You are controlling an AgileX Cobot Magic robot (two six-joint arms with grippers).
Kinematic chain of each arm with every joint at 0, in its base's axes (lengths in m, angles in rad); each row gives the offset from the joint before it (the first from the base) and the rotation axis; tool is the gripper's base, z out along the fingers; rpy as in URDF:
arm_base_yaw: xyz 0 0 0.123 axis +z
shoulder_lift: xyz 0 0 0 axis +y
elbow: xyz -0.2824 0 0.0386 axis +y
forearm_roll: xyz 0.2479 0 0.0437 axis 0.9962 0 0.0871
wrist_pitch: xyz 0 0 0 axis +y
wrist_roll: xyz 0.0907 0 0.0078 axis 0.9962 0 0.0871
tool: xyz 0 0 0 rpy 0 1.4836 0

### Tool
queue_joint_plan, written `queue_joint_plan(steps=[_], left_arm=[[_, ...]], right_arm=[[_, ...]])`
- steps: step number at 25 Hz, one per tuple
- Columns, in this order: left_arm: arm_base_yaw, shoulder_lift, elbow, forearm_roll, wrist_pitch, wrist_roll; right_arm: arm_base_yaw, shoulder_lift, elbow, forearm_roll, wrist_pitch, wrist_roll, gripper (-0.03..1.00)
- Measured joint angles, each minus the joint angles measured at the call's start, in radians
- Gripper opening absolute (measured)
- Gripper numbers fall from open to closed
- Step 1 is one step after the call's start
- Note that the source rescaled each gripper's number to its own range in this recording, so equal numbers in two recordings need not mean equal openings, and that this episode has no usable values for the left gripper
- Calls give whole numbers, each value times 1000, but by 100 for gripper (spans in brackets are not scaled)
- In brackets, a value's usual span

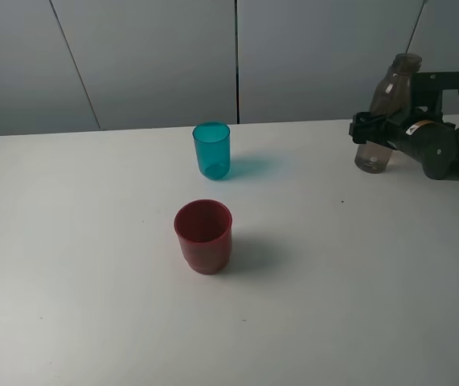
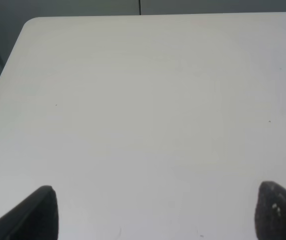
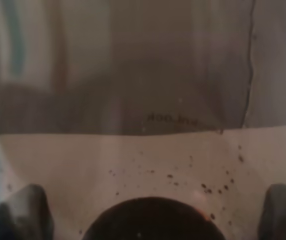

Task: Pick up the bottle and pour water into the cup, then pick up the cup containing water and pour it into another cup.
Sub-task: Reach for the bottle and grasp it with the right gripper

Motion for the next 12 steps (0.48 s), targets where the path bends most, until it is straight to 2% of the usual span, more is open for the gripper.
queue_joint_plan(steps=[12], left_arm=[[0, 0, 0, 0, 0, 0]], right_arm=[[0, 1, 0, -2, 0, 0, 95]])
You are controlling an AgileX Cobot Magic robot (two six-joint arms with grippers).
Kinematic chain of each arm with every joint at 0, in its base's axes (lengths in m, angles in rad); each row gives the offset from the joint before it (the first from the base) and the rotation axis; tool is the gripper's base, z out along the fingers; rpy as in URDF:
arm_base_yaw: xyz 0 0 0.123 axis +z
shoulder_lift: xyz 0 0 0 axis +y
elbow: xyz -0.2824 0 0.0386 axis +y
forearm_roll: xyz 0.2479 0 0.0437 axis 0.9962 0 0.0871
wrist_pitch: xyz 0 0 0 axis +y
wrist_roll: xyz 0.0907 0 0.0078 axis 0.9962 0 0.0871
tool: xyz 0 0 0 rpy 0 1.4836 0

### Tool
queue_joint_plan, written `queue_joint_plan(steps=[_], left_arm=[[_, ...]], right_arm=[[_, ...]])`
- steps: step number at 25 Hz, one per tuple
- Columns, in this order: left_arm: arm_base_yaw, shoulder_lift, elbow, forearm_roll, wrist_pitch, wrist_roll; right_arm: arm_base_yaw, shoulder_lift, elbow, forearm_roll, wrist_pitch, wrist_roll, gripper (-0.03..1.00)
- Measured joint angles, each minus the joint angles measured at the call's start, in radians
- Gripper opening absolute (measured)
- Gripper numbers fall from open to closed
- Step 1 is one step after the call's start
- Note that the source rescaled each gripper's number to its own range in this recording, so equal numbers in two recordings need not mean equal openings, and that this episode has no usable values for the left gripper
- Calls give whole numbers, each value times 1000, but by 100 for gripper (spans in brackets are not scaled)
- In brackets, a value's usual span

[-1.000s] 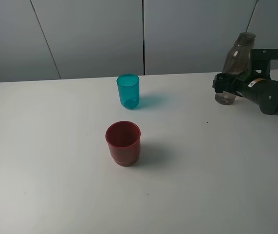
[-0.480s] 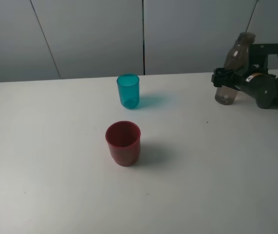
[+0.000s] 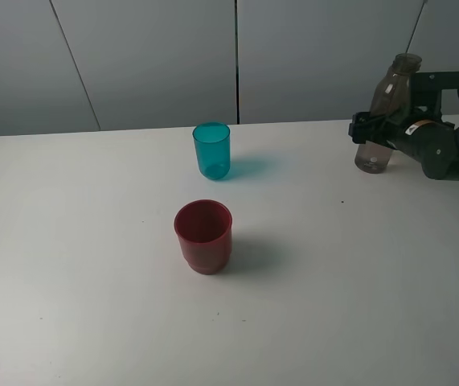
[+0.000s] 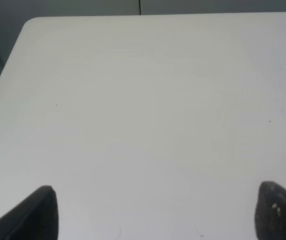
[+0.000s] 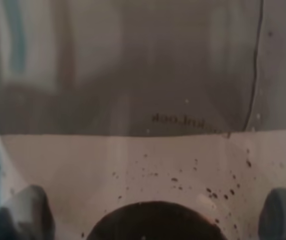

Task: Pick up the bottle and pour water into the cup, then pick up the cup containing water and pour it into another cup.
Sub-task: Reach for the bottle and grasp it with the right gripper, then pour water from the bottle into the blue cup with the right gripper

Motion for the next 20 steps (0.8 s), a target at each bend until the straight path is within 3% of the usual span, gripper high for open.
queue_joint_plan(steps=[2, 3, 4, 5, 6, 20], left_arm=[[0, 0, 0, 0, 0, 0], [0, 0, 0, 0, 0, 0], [0, 0, 0, 0, 0, 0], [0, 0, 0, 0, 0, 0], [0, 0, 0, 0, 0, 0], [0, 0, 0, 0, 0, 0]], right_arm=[[0, 0, 0, -1, 0, 0, 85], [0, 0, 0, -1, 0, 0, 66], [0, 0, 0, -1, 0, 0, 38], [0, 0, 0, -1, 0, -1, 0], [0, 0, 0, -1, 0, -2, 8], [0, -15, 0, -59, 28, -2, 7]])
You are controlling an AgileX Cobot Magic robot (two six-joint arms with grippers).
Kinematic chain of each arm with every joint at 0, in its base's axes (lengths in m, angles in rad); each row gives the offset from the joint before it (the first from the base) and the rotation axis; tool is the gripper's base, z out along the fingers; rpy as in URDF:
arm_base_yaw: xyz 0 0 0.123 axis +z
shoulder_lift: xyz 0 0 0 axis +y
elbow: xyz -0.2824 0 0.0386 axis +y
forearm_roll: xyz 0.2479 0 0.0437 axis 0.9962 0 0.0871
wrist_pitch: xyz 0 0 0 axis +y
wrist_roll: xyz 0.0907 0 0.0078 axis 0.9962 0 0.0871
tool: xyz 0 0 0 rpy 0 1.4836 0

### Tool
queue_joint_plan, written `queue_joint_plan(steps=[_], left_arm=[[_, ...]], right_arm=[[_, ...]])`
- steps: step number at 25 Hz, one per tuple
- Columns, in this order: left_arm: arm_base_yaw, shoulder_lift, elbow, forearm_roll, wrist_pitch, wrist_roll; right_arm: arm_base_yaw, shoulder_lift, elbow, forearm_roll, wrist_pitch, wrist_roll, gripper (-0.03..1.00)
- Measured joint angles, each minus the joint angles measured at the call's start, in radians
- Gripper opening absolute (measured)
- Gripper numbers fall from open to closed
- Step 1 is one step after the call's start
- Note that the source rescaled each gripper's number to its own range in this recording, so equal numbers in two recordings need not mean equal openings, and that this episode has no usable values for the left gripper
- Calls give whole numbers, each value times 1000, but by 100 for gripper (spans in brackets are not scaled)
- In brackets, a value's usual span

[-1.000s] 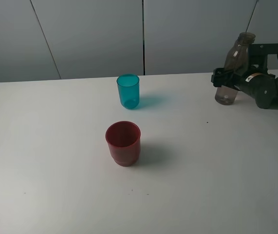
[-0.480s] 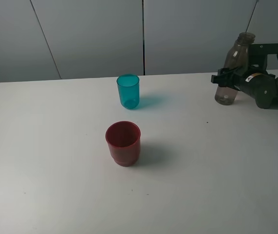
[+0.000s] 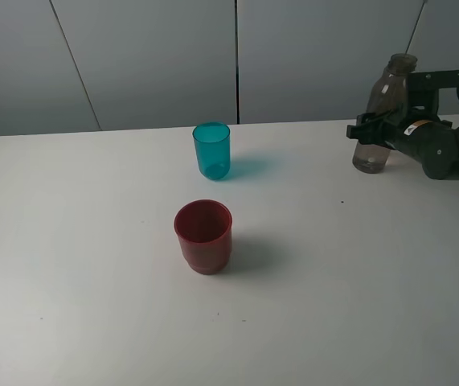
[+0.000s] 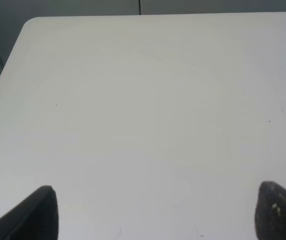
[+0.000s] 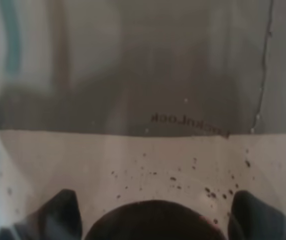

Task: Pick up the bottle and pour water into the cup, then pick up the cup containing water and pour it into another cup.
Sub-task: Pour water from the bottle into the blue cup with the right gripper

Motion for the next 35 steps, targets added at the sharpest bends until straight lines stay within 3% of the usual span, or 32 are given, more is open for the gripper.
queue_joint_plan(steps=[8, 13, 26, 31, 35], left_arm=[[0, 0, 0, 0, 0, -2], [0, 0, 0, 0, 0, -4], [0, 0, 0, 0, 0, -4], [0, 0, 0, 0, 0, -4], [0, 0, 0, 0, 0, -4]], right_arm=[[9, -124, 0, -117, 67, 2, 7], [75, -176, -17, -143, 92, 0, 7], [247, -96, -312, -242, 306, 0, 7], [289, 7, -435, -274, 342, -23, 7], [309, 76, -524, -291, 342, -112, 7]])
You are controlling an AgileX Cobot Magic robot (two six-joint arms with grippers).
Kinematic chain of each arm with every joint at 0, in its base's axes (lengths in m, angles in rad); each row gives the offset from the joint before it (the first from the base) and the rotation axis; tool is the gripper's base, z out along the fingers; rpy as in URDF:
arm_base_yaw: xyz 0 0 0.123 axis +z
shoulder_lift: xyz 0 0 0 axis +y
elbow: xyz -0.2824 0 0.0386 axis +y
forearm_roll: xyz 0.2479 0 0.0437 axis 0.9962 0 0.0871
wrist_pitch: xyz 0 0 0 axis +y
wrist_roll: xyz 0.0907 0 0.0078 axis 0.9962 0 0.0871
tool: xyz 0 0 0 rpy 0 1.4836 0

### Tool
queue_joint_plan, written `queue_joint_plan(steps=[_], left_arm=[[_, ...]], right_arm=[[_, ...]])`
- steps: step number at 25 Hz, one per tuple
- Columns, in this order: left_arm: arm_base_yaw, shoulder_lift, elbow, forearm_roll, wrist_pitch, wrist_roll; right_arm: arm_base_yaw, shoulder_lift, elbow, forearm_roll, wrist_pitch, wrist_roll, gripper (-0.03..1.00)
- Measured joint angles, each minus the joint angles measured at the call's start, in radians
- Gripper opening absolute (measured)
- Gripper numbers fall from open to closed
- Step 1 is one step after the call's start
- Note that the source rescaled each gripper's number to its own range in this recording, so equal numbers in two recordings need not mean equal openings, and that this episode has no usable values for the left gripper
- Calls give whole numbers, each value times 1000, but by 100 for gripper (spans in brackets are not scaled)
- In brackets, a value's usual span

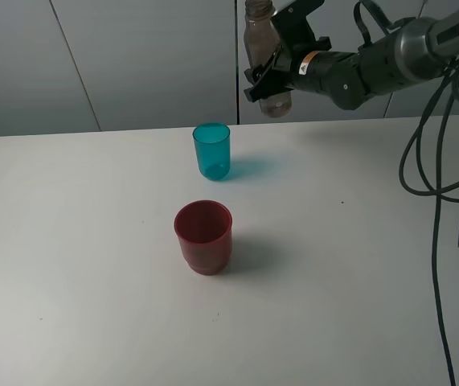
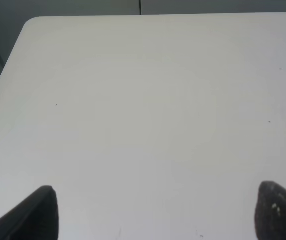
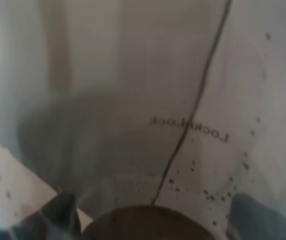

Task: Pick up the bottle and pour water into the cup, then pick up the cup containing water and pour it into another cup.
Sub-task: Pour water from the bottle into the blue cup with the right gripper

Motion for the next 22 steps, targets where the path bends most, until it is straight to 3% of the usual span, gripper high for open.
queue_joint_plan(steps=[17, 22], left_arm=[[0, 0, 0, 0, 0, 0], [0, 0, 0, 0, 0, 0]], right_arm=[[21, 68, -60, 0, 6, -566, 7], [27, 68, -60, 9, 8, -644, 7]])
